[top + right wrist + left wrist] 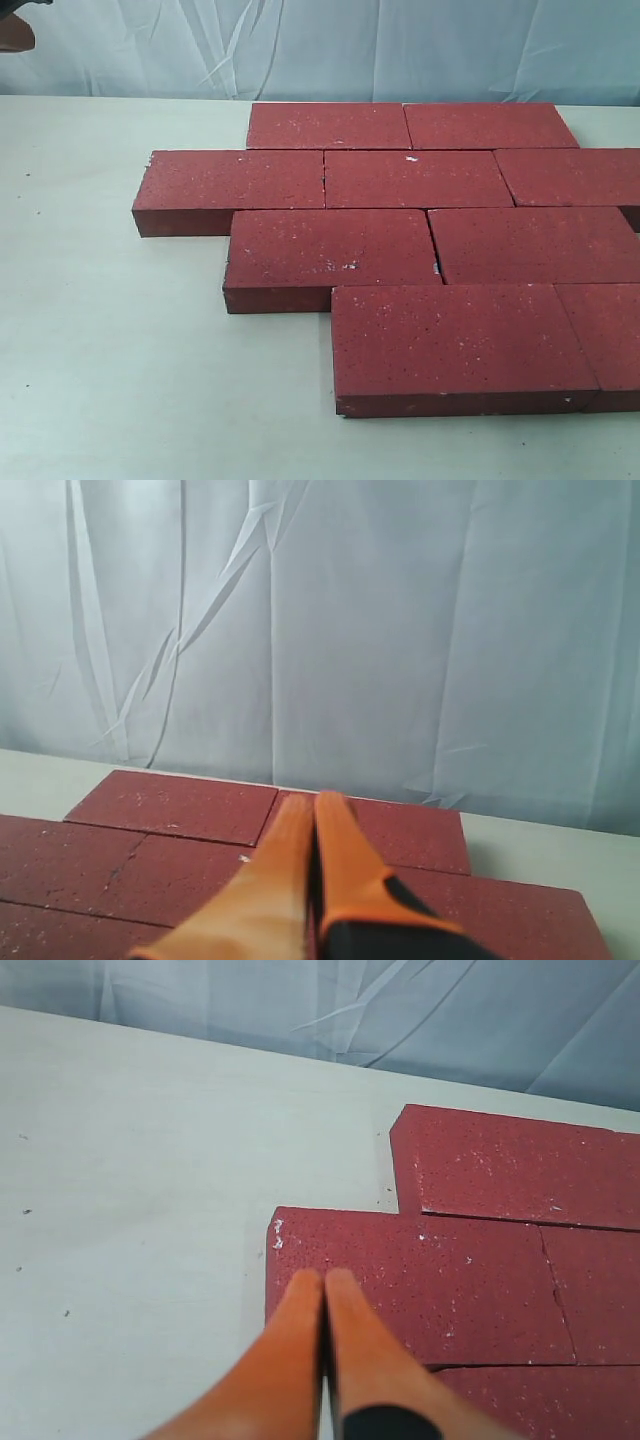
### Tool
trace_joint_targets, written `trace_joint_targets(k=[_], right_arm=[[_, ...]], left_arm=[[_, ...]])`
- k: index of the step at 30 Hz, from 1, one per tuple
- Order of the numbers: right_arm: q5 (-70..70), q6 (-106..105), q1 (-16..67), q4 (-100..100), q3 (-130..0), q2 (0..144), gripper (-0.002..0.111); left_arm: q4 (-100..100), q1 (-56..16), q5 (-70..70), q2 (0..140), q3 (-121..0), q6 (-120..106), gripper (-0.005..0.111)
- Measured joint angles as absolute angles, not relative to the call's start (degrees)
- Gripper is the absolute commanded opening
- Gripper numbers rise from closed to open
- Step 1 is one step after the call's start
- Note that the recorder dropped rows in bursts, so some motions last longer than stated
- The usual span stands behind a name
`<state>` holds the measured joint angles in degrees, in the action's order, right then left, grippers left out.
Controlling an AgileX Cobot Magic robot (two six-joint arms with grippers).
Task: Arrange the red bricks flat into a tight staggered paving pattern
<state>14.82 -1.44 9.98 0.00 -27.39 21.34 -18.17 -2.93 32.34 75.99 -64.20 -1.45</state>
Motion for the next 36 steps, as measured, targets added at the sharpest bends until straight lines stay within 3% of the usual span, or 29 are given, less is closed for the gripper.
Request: trace_joint_targets(k=[18,36], right_arm=[[14.82,-1.44,-1.10,0.62,-27.39,15.38,-0.001],[14.95,-1.44,-1.35,0.62,-27.39,14.01,-0.001]], left_arm=[[-18.17,-2.93,32.34,75.99,-64.20,-1.66,0.000],[-18.17,-2.93,32.34,75.99,-64.20,-1.66,0.000]])
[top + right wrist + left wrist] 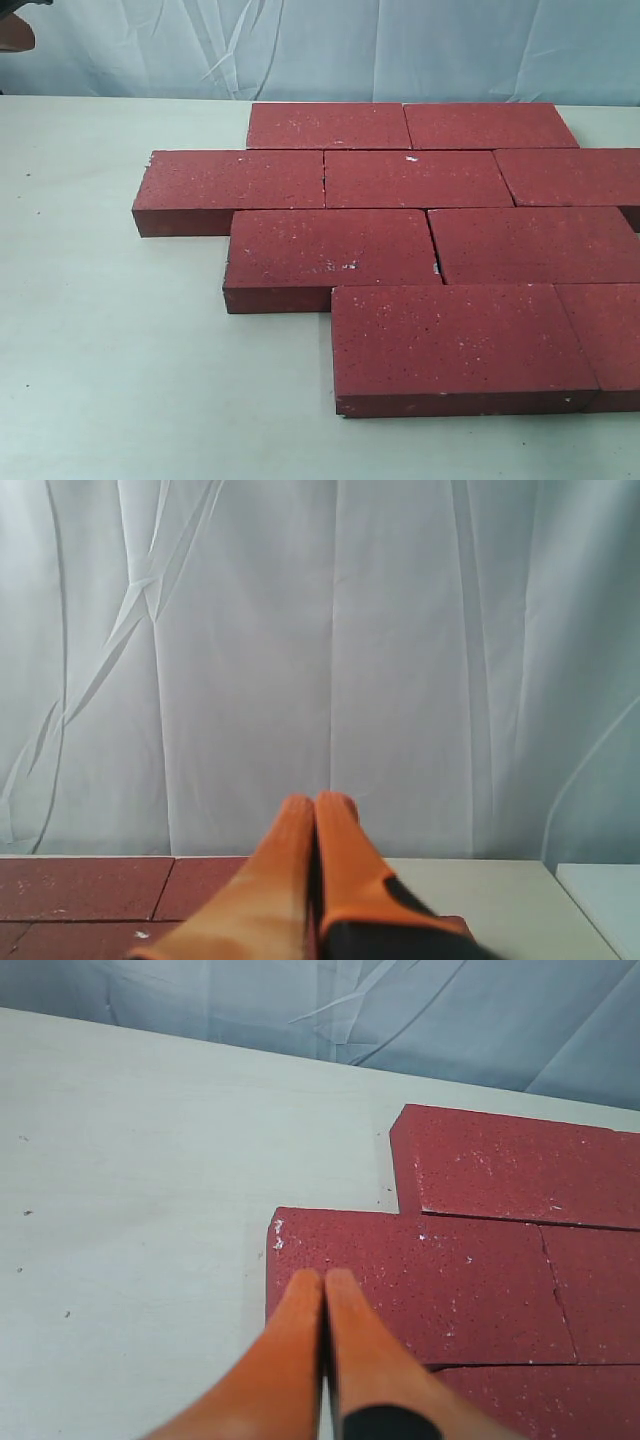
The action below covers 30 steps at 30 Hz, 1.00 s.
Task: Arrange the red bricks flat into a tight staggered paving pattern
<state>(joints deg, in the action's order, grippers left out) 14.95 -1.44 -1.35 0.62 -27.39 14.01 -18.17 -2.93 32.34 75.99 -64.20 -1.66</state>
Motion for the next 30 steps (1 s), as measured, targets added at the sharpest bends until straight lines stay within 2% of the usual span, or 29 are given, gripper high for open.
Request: trace_joint_targets(k=[20,30], right_arm=[[23.02,-1.44,-1.35,0.62,-26.25,3.31,-0.001],[24.26,-1.44,-1.35,0.62,-6.47,0.30,-0.001]], left_arm=[[-18.17,-2.93,32.34,75.99,-64.20,-1.66,0.000],[-18.17,-2.93,32.34,75.99,-64.16,-1.66,0.000]])
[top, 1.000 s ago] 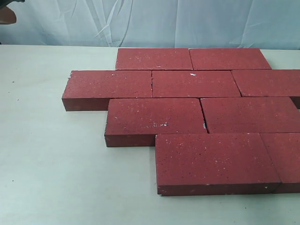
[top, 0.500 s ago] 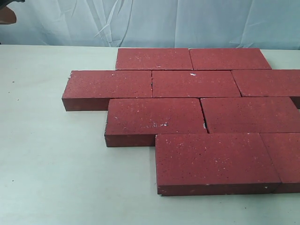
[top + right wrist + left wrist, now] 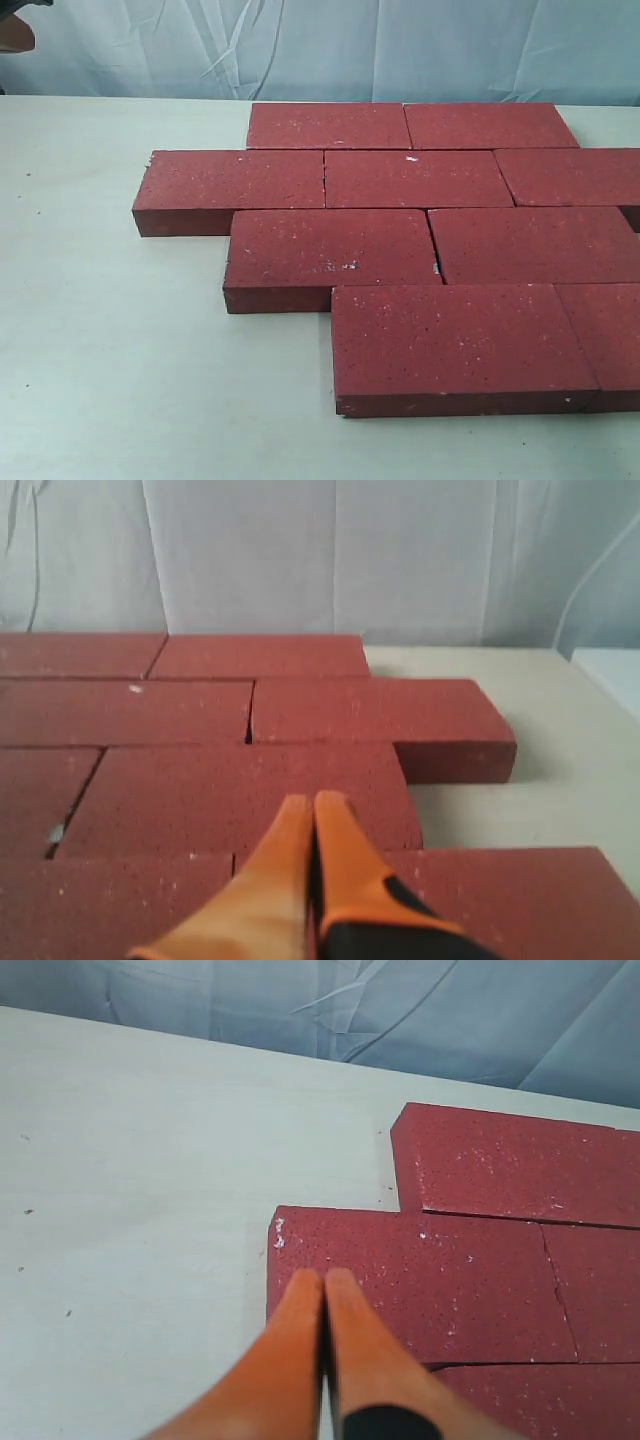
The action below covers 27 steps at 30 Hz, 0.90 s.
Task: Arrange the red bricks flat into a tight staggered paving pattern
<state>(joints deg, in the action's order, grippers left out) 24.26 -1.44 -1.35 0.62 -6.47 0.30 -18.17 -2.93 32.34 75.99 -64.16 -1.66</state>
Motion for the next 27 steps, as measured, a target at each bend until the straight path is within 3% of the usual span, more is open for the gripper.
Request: trace_joint_targets(k=[5,27], right_arm=[[22.65,-1.44,-1.35,0.62,-0.38,0.30,-0.001],[18.26,-1.44,-1.35,0.62,-0.11,0.30,-0.001]], left_arm=[[-18.17,-2.93,32.34,75.99,-64.16,-1.66,0.000],[-17.64,-2.93,32.46,74.39,-64.06,-2.14,0.000]])
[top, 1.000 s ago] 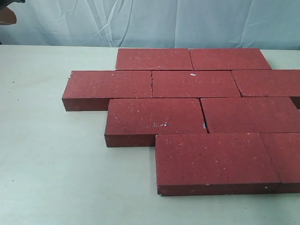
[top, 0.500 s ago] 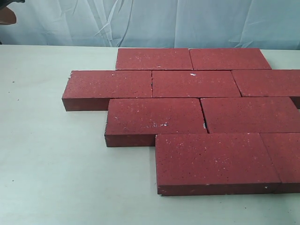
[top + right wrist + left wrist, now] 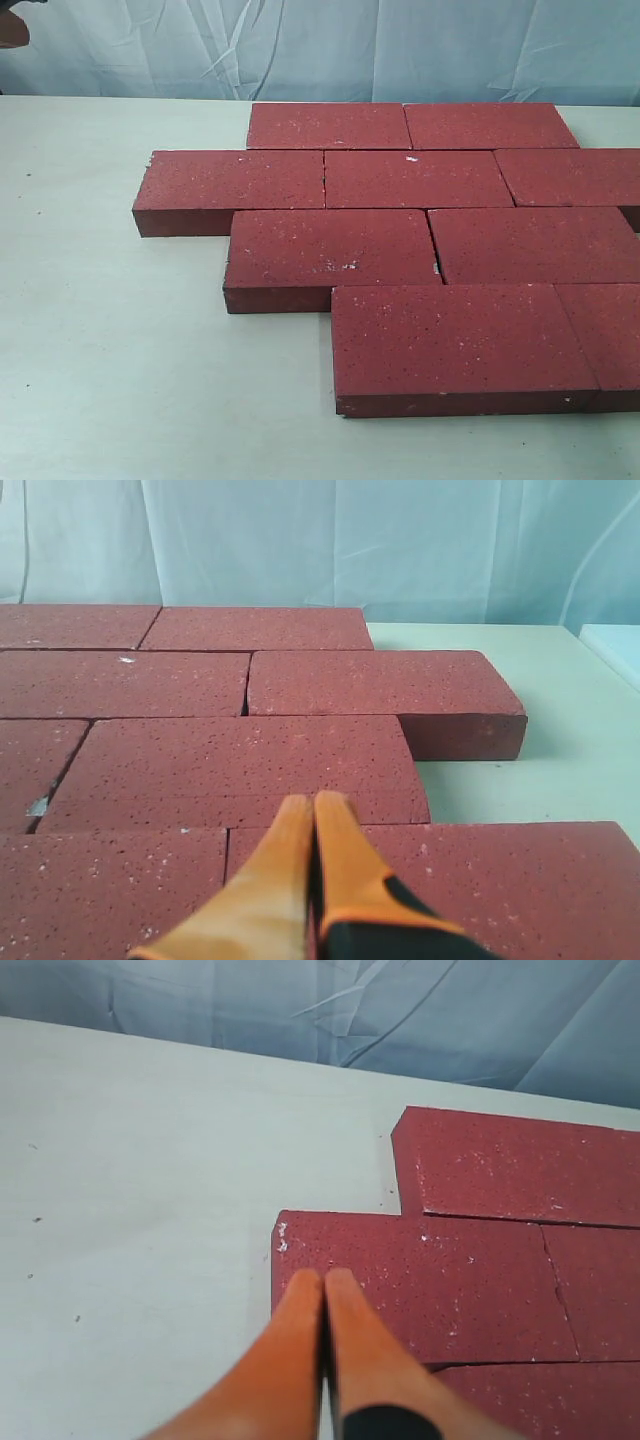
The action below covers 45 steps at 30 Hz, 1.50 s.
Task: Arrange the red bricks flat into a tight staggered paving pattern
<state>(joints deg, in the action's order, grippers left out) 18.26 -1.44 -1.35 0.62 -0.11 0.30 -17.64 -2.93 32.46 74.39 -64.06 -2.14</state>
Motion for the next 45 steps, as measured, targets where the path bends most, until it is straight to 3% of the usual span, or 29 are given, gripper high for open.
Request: trace_joint_targets(k=[10,36,45], right_arm=[[18.26,-1.44,-1.35,0.62,-0.11,0.30,-0.001],[18.26,-1.44,-1.35,0.73,-0.11,0.30,-0.001],[18.26,-1.44,-1.35,0.73,-0.11,0.30,-0.001]], left_arm=[[-15.25,-2.93,32.93,63.09,-63.02,-3.59,0.000],[-14.22,-2.93,28.51,25.41,-37.43,-9.27,0.000],[-18.22,-2.93,31.91,16.30,-34.59,-12.34,0.000]])
